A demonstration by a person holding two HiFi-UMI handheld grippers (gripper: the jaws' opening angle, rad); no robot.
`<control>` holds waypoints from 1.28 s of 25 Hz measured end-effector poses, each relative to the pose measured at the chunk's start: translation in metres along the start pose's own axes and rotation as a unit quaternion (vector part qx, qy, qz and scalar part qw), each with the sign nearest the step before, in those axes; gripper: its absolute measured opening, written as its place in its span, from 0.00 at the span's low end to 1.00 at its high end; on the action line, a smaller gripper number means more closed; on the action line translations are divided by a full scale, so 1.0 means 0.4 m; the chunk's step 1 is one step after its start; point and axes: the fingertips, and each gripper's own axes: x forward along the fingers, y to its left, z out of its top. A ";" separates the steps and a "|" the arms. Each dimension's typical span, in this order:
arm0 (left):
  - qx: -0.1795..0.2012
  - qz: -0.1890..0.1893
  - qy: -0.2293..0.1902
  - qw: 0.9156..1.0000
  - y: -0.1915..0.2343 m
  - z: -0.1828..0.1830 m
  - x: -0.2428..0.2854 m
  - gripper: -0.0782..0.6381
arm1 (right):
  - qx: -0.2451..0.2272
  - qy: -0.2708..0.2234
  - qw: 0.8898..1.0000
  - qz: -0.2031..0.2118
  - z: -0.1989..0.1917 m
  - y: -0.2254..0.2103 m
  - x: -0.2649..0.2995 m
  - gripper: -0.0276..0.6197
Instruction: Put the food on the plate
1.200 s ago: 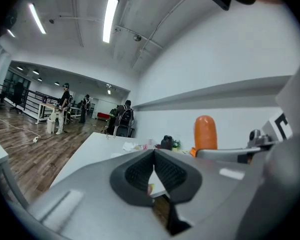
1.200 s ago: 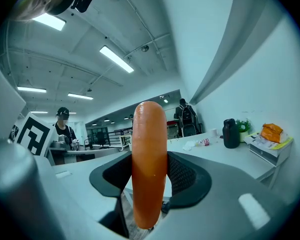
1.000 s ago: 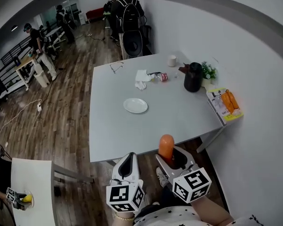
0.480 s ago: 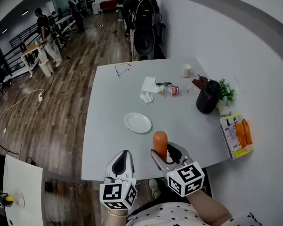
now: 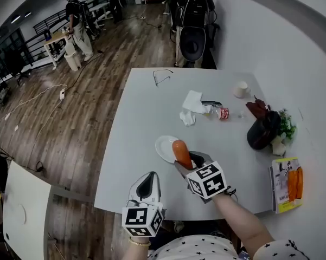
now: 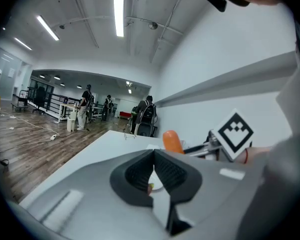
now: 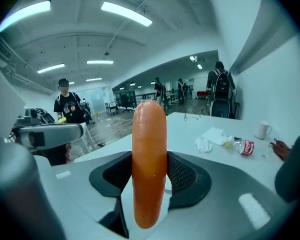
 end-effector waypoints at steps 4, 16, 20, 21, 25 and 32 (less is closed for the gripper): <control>-0.024 0.019 0.013 0.999 0.032 -0.022 0.022 0.12 | -0.014 0.093 0.995 0.017 -0.043 -0.051 0.149 0.37; -0.059 0.060 0.032 0.996 0.121 -0.040 0.056 0.12 | -0.071 0.318 0.944 0.049 -0.171 -0.124 0.416 0.37; -0.059 0.060 0.041 0.996 0.130 -0.041 0.070 0.12 | -0.069 0.338 0.937 0.051 -0.187 -0.127 0.444 0.37; -0.058 0.059 0.042 0.996 0.130 -0.041 0.073 0.12 | -0.069 0.340 0.937 0.052 -0.188 -0.127 0.446 0.37; -0.054 0.056 0.047 0.996 0.131 -0.035 0.092 0.12 | -0.066 0.337 0.938 0.054 -0.184 -0.126 0.456 0.37; -0.051 0.048 0.041 0.997 0.123 -0.021 0.096 0.12 | -0.060 0.286 0.955 0.044 -0.170 -0.120 0.451 0.44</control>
